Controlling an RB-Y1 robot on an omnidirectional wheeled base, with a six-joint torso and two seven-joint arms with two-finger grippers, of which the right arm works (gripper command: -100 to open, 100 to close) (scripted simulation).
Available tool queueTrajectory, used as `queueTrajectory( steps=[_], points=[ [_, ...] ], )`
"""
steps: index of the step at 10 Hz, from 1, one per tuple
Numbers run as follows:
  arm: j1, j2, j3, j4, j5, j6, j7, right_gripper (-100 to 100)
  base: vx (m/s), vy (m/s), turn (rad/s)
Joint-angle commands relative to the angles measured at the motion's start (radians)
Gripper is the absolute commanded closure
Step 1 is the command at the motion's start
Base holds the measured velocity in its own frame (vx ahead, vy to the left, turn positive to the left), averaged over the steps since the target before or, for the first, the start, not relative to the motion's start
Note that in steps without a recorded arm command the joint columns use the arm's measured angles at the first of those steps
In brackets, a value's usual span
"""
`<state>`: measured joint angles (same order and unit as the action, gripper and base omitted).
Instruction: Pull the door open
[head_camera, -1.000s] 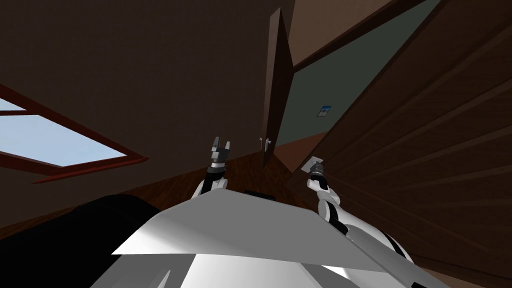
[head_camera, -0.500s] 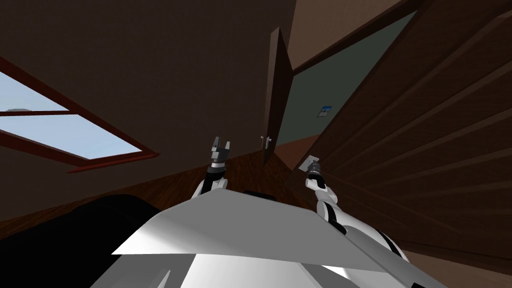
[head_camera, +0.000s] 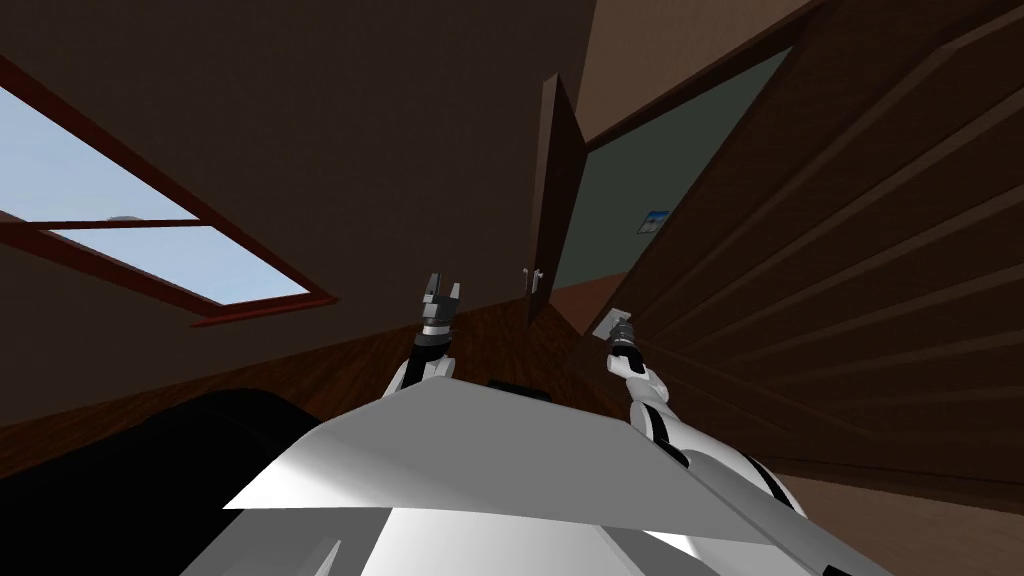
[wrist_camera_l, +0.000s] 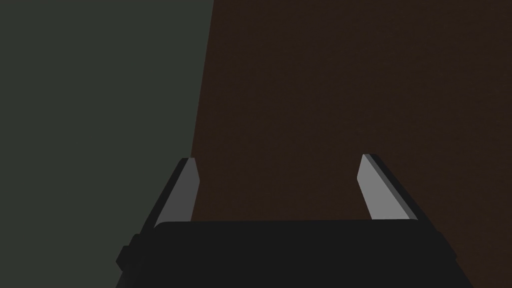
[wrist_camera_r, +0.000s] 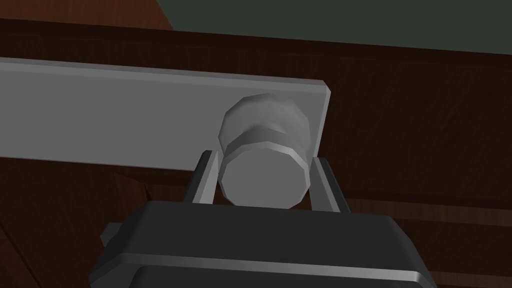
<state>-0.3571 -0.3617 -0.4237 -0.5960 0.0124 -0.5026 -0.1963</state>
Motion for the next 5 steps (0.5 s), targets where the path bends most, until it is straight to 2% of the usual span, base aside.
queueTrajectory(
  steps=[1,5],
  points=[
    [-0.012,-0.001,0.019,0.018,0.006,-0.011,-0.013,100,-0.190,-0.043,0.059],
    [-0.020,0.008,0.057,0.011,0.020,-0.013,-0.032,100,-0.203,-0.042,0.053]
  ],
)
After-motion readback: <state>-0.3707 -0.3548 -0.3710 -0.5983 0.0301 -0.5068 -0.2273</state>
